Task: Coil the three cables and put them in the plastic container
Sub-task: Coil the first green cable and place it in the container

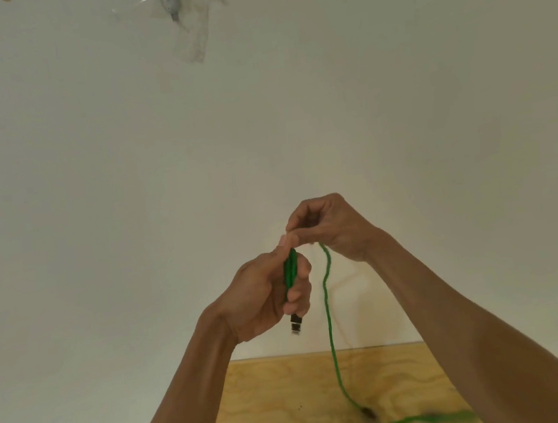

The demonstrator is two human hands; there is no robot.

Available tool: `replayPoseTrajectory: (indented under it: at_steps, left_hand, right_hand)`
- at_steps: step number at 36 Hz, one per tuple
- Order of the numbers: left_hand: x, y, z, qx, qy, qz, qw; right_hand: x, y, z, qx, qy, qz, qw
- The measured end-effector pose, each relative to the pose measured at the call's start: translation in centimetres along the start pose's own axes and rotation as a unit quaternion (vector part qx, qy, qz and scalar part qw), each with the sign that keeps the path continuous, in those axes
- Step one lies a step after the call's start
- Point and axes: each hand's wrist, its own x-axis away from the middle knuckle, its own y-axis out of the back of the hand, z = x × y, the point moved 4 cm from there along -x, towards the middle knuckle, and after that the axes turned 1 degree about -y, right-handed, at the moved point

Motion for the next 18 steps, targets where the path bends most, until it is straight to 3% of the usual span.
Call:
replayPoseTrajectory:
  at_steps: [6, 10, 14, 18]
  left_hand:
    - [-0.9, -1.0, -1.7, 0.012, -0.112, 0.04, 0.993]
    - [-2.1, 0.0, -3.6, 0.006, -0.166, 0.002, 0.986]
    - [-3.1, 2.1, -5.4, -0.038, -0.207, -0.083, 0.974]
    - [-3.8, 3.5, -5.8, -0.132, -0.206, -0.141, 0.959]
  right_hand:
    - [2.4, -2.7, -3.0, -0.162, -0.032, 0.008, 0.986]
    - [4.0, -4.7, -5.4, -0.151, -0.069, -0.041, 0.985]
    - [5.3, -5.6, -6.2, -0.113, -0.077, -0.07, 0.988]
    - [5.9, -5.5, -6.0, -0.069, -0.074, -0.121, 0.987]
